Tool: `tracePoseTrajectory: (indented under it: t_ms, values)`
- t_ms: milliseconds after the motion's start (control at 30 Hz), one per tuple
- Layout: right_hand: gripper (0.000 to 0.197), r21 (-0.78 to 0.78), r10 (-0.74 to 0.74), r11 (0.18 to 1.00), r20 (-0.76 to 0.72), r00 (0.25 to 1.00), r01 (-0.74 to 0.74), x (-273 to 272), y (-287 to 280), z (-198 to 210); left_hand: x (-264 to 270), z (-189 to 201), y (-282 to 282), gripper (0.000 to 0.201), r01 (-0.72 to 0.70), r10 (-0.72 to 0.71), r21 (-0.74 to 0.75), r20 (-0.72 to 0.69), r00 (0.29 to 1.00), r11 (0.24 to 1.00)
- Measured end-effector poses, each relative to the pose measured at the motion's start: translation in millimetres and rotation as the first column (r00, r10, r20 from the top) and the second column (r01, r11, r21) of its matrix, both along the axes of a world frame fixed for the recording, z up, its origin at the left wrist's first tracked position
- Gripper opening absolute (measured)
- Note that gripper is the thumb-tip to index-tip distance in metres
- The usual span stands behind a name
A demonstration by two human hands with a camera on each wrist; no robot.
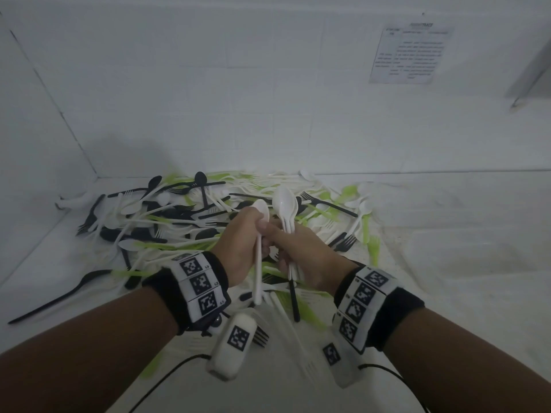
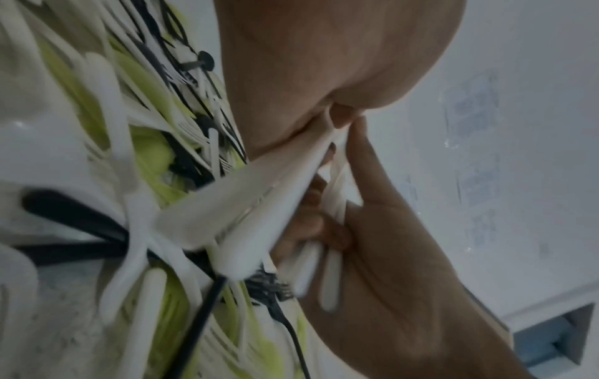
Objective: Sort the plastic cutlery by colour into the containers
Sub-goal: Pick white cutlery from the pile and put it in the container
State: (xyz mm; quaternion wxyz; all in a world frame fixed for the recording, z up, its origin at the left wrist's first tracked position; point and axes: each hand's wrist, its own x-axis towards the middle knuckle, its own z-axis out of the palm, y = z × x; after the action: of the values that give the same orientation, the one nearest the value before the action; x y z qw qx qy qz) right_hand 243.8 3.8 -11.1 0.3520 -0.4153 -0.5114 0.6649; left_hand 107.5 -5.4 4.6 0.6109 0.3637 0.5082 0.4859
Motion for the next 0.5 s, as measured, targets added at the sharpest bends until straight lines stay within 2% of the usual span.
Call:
tracePoseTrajectory:
  t_ms: [67,133,167,233,333,433,500]
  values:
    - [0.030,-0.139,-0.048,0.989,-0.022,0.999,0.045,4.3,2.6,-2.6,-5.2,-2.1,4.2,0.019,-0.118,0.118,-0.004,0.009,0.993,0.993]
    - [0.031,-0.328,-0.150,0.939,-0.104,0.983,0.108,9.9,4.0,-5.0,-11.5,-5.5,7.8,0.022,-0.205,0.205,0.005,-0.014,0.979,0.979]
    - [0.030,-0.363,-0.182,0.923,-0.128,0.975,0.124,12.0,3.6,-4.9,-14.1,-6.2,9.1,0.021,-0.220,0.220,0.015,-0.044,0.974,0.975]
    - [0.024,-0.314,-0.184,0.939,-0.117,0.976,0.140,13.7,2.6,-5.2,-16.3,-6.9,10.9,0.017,-0.202,0.205,0.042,-0.091,0.975,0.979]
    - [0.027,-0.197,-0.122,0.974,-0.056,0.991,0.109,9.2,-1.5,-2.3,-10.7,-4.5,9.0,0.007,-0.112,0.125,0.109,-0.121,0.985,0.988]
    - [0.036,-0.096,-0.012,0.995,-0.041,0.999,0.008,4.2,-6.6,0.8,1.9,-1.3,5.2,0.043,-0.053,0.072,0.119,-0.164,0.984,0.992]
    - [0.040,-0.013,0.026,1.000,0.009,1.000,-0.026,2.3,-10.0,2.5,7.5,-1.1,4.1,0.047,-0.061,0.083,0.127,-0.175,0.981,0.990]
